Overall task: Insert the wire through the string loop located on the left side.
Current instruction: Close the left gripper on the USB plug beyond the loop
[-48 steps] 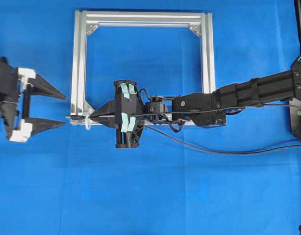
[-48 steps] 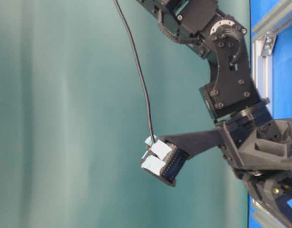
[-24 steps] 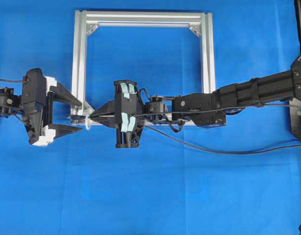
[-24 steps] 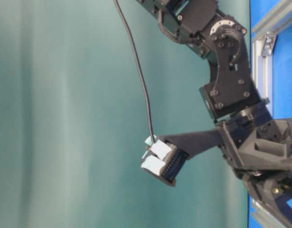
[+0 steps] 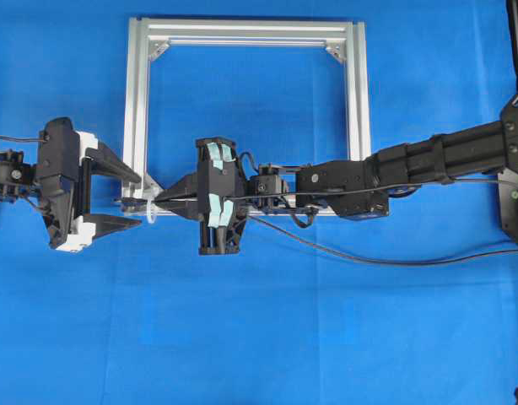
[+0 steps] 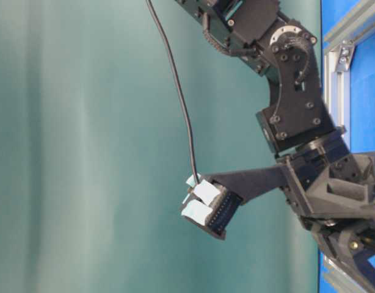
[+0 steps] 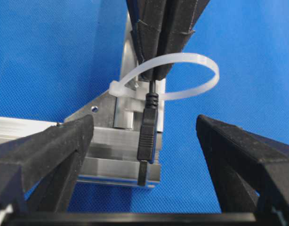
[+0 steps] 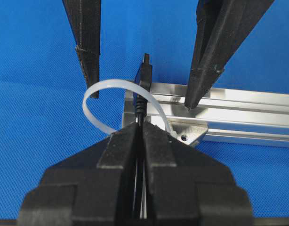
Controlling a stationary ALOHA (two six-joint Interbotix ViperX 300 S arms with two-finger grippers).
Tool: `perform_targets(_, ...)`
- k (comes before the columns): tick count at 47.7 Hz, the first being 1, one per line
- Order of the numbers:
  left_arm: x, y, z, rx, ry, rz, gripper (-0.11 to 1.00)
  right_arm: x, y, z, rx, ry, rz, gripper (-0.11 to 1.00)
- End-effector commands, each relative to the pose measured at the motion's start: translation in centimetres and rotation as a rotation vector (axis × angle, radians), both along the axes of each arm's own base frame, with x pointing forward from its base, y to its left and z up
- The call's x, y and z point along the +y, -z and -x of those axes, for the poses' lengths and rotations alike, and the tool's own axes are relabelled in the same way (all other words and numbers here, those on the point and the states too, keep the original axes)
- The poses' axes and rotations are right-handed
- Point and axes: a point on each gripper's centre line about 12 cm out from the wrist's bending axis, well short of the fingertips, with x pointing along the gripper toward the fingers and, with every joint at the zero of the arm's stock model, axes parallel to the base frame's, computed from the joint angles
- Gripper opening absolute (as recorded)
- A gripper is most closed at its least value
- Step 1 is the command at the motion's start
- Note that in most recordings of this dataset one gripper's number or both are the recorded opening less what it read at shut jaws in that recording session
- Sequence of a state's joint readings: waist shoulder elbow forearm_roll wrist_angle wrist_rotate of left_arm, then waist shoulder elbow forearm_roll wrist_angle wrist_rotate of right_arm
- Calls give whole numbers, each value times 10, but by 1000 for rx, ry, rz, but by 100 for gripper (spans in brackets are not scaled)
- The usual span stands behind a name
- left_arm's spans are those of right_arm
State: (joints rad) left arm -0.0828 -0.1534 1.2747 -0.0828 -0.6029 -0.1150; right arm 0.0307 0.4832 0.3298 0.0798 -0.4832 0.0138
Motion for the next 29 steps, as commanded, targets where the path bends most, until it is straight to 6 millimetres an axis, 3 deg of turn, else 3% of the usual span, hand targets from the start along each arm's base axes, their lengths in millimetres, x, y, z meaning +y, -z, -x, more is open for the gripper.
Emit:
perform_targets(1,-1,-5,-4,-28,5,0,90,-1,-20,-6,-52,3,-2,6)
perform_targets(23,-2,-5,-4,-17,16,-7,85,-1,-20,-5,-49,4,-3,6)
perform_targets(26,-3,-5,-4,-20,18,-8,74,-2,-19,-5,-48,5,-3,6)
perform_targets(29,-3,-5,-4,-24,19,-10,55,-1,-19,-5,-48,3,-2,6)
